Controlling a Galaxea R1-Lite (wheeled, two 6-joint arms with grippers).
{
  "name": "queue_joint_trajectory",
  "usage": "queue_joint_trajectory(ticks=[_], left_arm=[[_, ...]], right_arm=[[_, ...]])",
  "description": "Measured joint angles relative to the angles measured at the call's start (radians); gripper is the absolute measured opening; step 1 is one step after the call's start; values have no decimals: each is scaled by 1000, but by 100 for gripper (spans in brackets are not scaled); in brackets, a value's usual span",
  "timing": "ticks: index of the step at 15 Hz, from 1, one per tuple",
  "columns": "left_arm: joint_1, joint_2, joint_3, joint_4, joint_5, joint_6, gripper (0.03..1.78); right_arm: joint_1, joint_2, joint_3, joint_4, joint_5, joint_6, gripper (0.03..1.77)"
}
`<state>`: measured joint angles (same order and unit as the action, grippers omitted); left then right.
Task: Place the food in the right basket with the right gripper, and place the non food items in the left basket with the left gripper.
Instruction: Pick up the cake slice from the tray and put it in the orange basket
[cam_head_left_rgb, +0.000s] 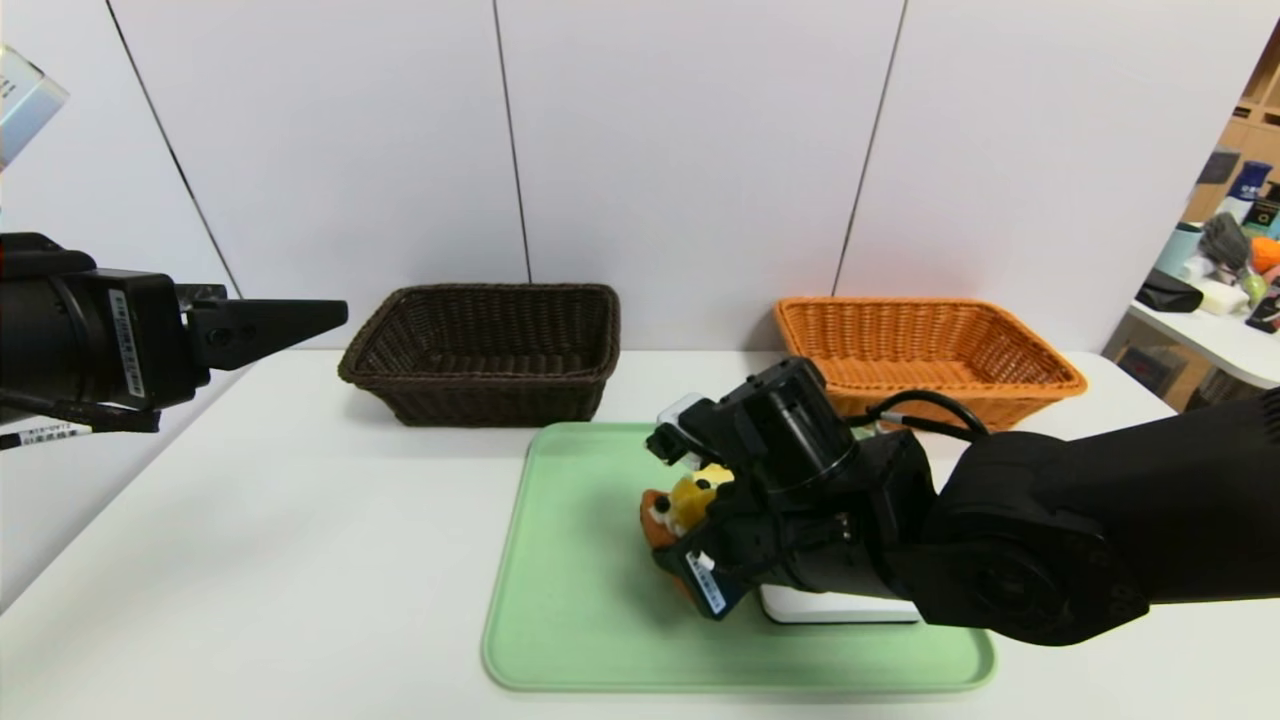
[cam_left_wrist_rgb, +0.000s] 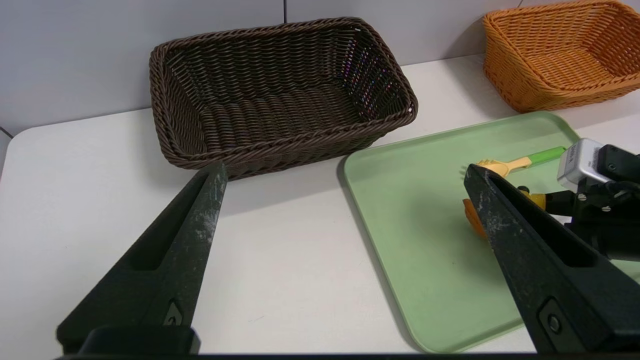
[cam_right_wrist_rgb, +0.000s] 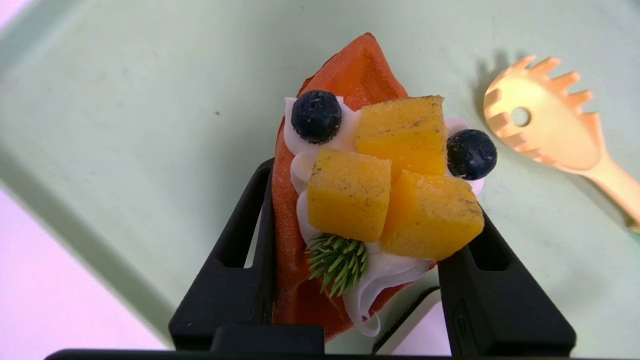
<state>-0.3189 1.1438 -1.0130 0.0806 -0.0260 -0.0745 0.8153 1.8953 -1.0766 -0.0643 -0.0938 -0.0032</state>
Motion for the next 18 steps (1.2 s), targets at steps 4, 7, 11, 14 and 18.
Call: queue_joint_trajectory(ticks=[4, 7, 11, 14, 18], left_arm=[[0, 0, 3, 4, 0, 1, 169], [-1, -1, 6, 6, 1, 4, 169], [-1, -5, 9, 10, 5, 8, 169], [-1, -10, 12, 20, 5, 12, 169], [-1, -11, 14, 22, 5, 13, 169]], right_arm=[[1, -22, -106, 99, -42, 45, 87], [-7, -19, -222, 99, -98, 47, 87], [-92, 7, -429, 100, -192, 46, 87], [-214, 37, -560, 96, -200, 46, 87], [-400, 60, -602, 97, -134, 81, 87]])
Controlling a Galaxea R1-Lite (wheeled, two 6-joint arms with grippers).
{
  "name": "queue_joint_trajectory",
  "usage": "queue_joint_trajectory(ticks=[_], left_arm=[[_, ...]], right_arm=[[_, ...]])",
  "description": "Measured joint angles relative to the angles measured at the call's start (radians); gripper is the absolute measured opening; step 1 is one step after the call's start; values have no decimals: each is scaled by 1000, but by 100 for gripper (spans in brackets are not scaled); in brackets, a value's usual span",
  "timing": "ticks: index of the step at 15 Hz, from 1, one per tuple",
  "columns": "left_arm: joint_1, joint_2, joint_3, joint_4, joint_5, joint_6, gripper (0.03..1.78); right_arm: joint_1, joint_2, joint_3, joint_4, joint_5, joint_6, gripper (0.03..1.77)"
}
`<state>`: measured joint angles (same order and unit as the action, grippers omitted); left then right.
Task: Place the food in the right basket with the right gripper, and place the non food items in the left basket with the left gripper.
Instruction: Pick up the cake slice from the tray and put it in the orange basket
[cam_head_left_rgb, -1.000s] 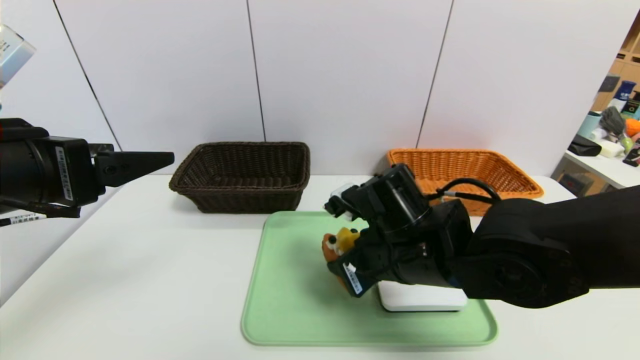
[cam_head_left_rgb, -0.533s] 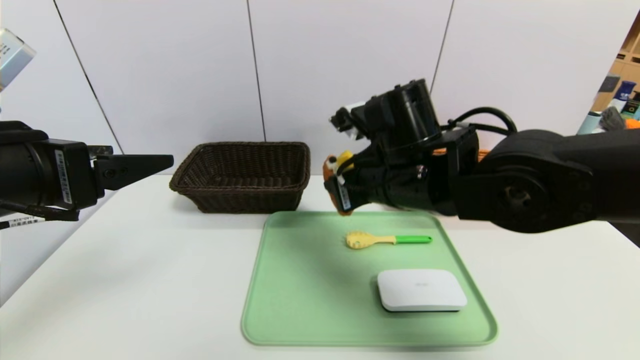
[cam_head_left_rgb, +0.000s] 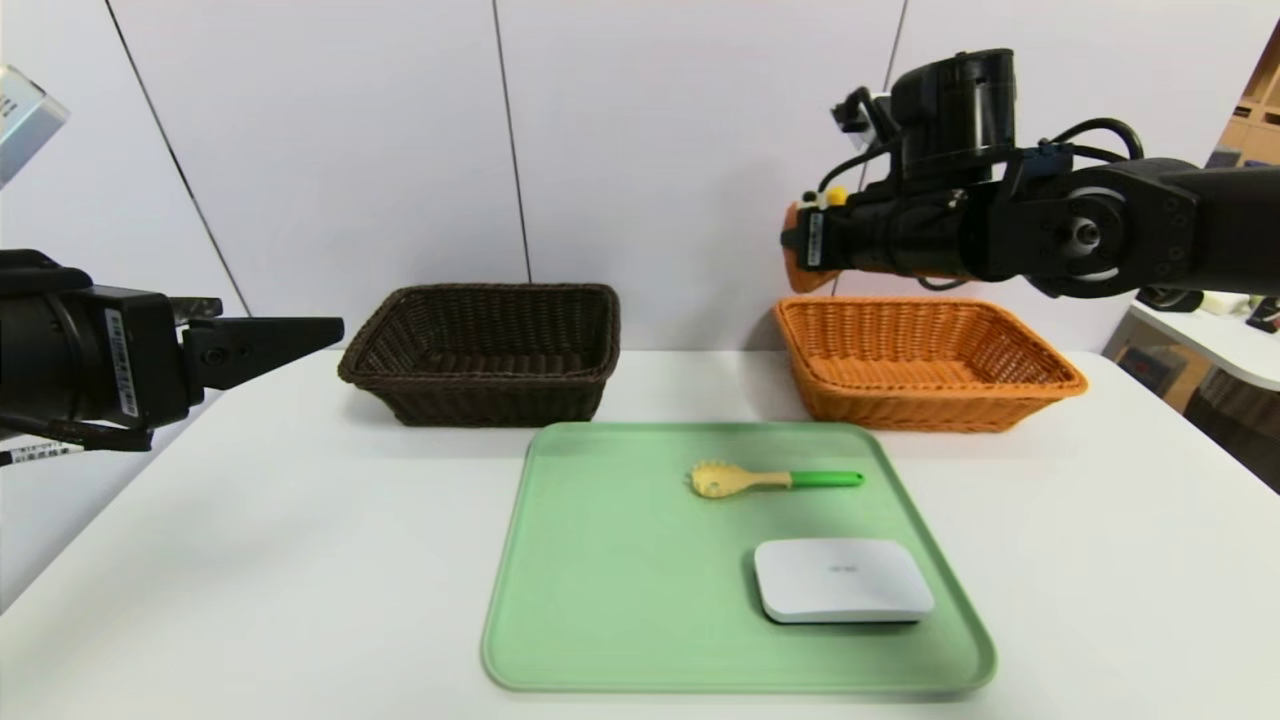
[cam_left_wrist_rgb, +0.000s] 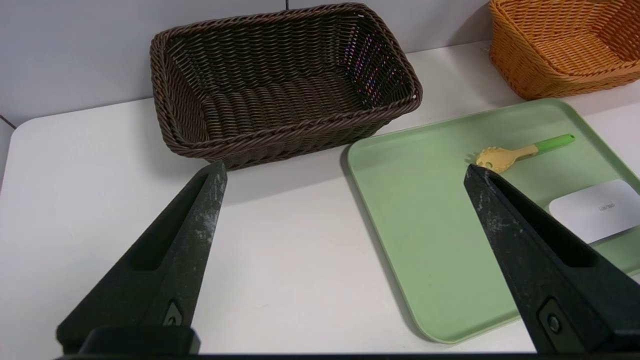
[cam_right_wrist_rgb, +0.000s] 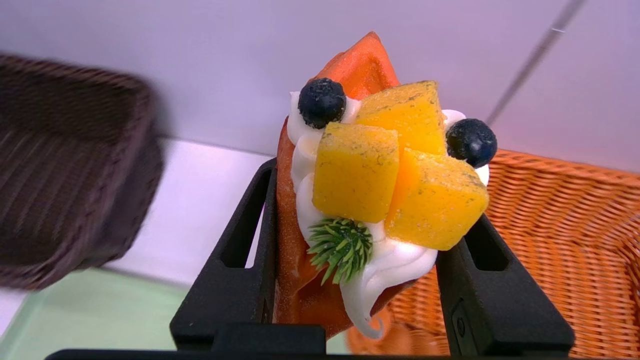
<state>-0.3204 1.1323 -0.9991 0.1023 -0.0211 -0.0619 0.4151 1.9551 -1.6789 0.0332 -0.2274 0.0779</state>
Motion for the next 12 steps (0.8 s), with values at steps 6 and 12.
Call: queue_joint_trajectory(ticks=[6, 12], left_arm=[[0, 9, 24, 0, 0, 0, 169], [0, 12, 30, -1, 4, -1, 169]], right_arm=[[-200, 55, 53, 7, 49, 127, 87], [-258, 137, 67, 15, 58, 124, 87]])
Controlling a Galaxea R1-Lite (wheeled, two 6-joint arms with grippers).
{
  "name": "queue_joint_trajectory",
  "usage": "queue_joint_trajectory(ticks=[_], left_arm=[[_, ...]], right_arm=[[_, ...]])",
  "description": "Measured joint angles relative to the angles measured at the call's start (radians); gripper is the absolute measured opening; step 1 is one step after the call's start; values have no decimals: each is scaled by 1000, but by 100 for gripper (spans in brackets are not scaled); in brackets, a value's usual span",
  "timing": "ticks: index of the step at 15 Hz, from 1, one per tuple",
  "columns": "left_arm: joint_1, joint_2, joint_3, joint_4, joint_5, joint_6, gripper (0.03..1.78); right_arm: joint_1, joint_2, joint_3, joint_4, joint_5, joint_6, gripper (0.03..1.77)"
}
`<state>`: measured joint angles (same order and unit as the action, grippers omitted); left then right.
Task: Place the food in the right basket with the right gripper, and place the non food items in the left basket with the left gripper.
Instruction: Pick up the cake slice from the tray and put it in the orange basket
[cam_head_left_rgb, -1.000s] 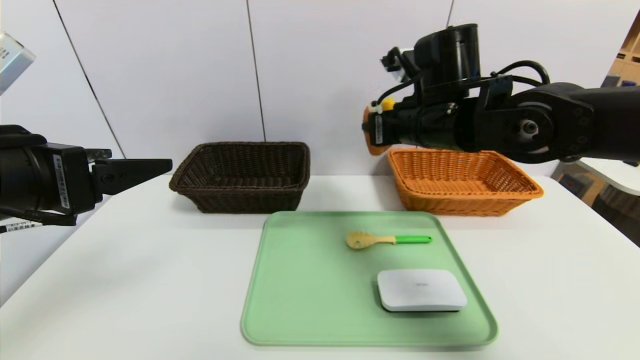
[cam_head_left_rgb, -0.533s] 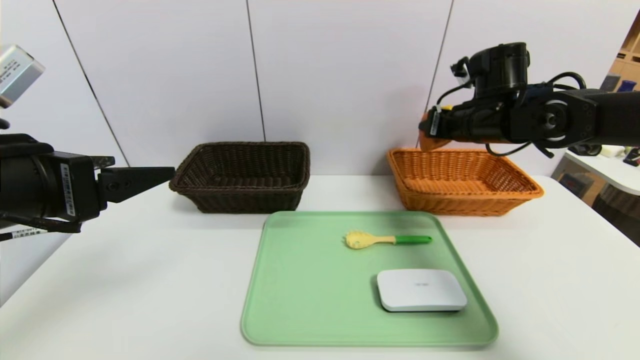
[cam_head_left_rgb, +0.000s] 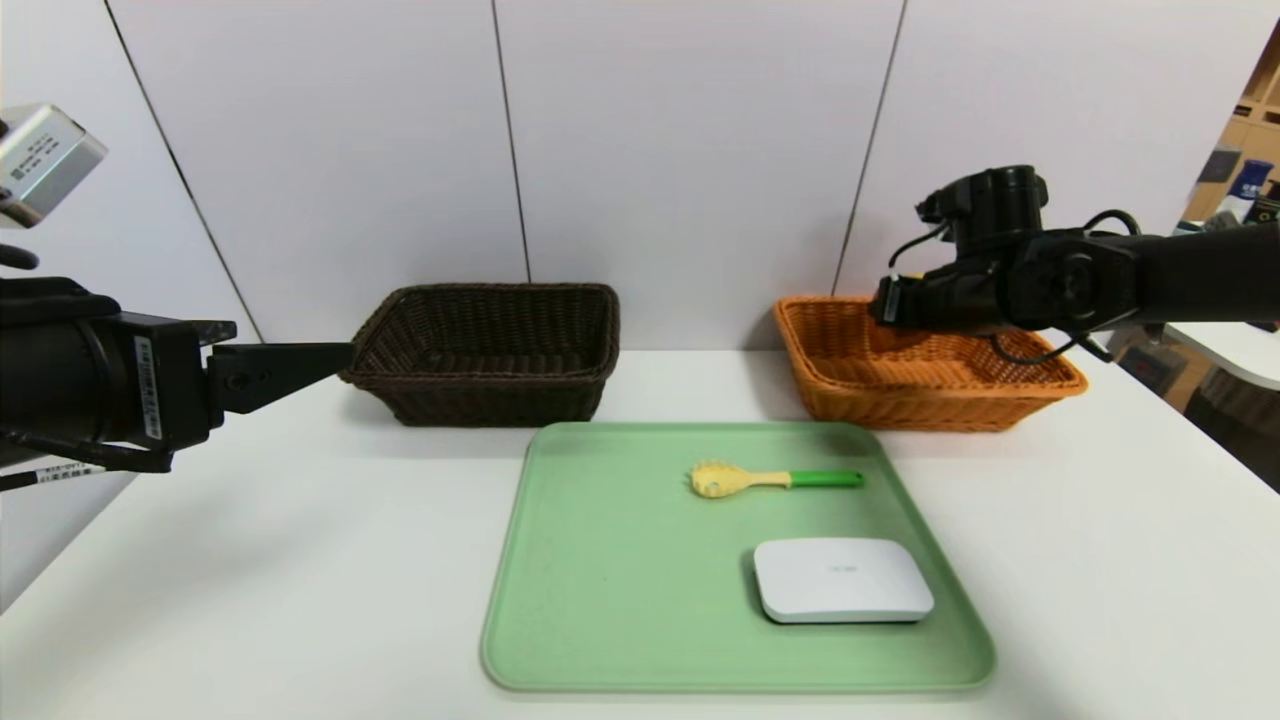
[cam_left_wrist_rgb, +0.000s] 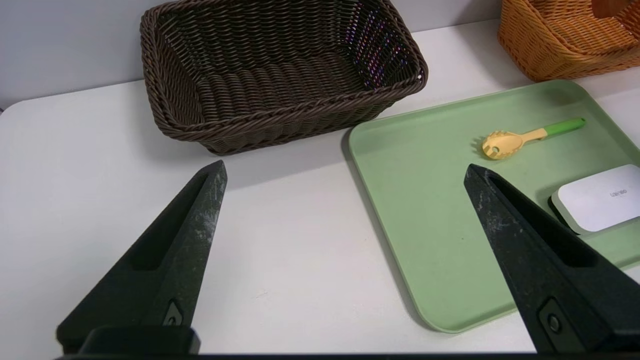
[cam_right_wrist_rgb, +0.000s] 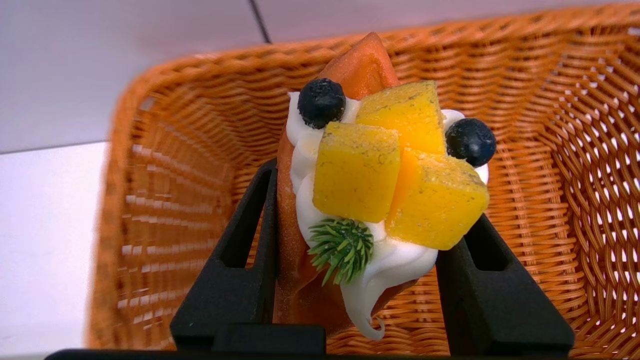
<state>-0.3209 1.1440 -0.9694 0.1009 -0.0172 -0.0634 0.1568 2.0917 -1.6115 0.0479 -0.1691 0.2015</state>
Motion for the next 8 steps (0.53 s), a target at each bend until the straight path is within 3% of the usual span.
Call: queue_joint_trajectory(ticks=[8], left_arm=[[1, 6, -4, -3, 0, 0, 169]], right_arm=[[-15, 95, -8, -4, 2, -7, 87]])
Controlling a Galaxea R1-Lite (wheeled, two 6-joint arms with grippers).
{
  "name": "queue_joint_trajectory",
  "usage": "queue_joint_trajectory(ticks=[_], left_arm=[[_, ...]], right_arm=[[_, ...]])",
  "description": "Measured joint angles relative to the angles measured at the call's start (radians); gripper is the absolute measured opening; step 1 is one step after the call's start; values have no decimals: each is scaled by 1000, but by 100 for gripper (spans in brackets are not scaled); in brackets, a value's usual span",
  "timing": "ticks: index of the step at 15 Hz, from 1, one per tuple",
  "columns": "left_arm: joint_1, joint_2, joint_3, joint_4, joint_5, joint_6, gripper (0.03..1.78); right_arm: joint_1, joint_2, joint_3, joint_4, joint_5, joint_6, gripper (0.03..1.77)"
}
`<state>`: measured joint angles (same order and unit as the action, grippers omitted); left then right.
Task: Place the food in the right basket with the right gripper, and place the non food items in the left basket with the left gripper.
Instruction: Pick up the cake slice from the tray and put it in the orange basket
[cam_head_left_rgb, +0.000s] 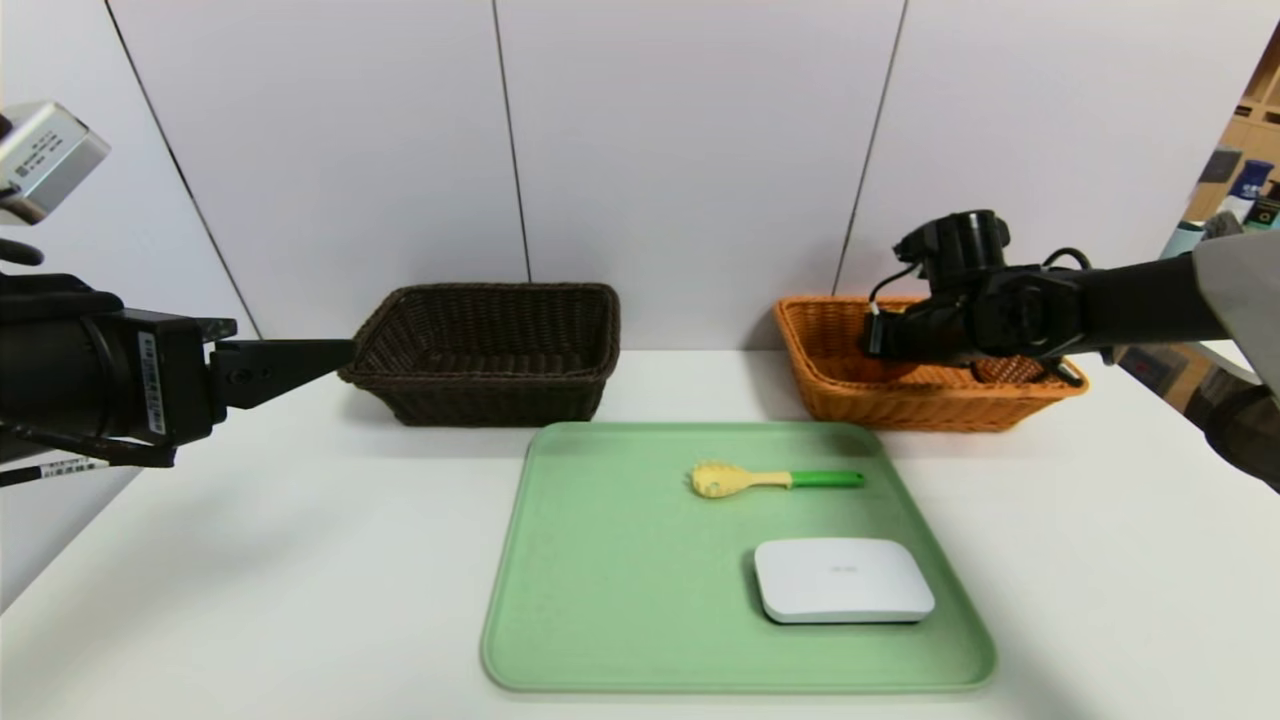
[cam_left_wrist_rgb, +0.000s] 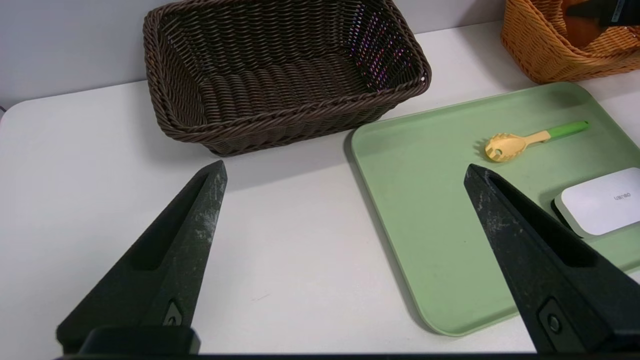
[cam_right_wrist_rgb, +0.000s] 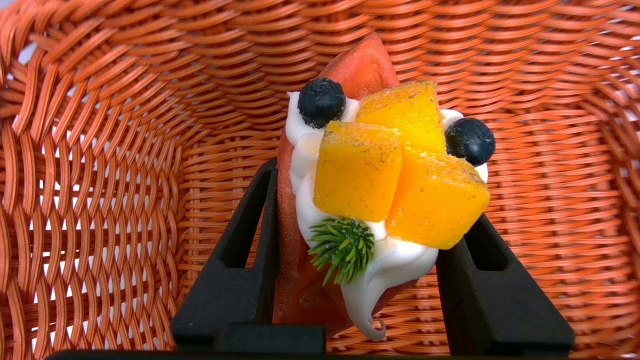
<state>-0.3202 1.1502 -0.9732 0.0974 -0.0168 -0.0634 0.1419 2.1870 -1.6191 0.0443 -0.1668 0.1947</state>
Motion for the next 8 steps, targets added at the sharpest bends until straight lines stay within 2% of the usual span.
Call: queue_joint_trajectory(ticks=[4, 8], left_arm=[[0, 10, -3, -1, -2, 0, 169], [0, 18, -5, -3, -1, 0, 169]], right_arm=[[-4, 20, -4, -1, 2, -1, 87], [-4, 25, -17, -6, 2, -11, 122]])
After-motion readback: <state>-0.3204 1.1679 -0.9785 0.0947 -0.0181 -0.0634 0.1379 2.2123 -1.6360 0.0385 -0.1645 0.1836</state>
